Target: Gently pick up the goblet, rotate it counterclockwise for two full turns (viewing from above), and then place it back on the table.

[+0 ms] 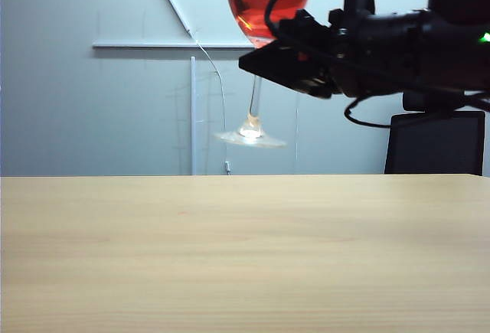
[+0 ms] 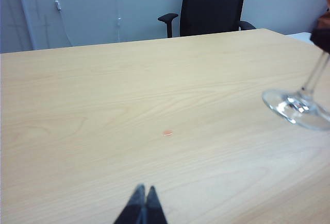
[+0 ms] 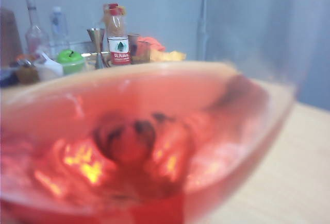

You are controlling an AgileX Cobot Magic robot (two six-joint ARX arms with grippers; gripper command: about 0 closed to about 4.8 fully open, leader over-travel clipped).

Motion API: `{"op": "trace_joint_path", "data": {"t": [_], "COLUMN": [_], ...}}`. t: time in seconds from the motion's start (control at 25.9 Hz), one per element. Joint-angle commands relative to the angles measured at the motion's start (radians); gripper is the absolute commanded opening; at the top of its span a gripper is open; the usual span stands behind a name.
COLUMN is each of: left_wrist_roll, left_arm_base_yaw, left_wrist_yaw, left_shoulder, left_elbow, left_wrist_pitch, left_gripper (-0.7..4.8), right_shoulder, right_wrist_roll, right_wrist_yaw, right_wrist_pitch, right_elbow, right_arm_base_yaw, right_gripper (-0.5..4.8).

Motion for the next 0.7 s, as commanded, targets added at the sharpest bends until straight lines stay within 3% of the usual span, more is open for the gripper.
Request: {"op": "trace_joint_path", "data": {"t": [0.04,0.35,0.7], "left_wrist_roll": [0.006,0.006,0.006], "left_arm_base_yaw": [0.000,0.000,0.000], "left_wrist_yaw": [0.001,0.001,0.001], "left_shoulder": [0.002,0.002,0.002], "left_elbow": [0.002,0.002,0.002], "left_wrist_pitch": [0.009,0.009,0.009], "left_gripper": [-0.05,-0.05,-0.05], "right_shoulder": [-0.009,0.000,0.118], "right_wrist_roll": [0.170,0.374,0.362], "right_wrist_yaw": [0.006,0.033,0.024], "right_wrist_pitch": [0.084,0.070,-0.143], "right_elbow": [-0.015,-0.014,0.097], "right_arm_base_yaw": [0.001,0.000,-0.008], "right_gripper": [-0.09,-0.09,-0.09]}}
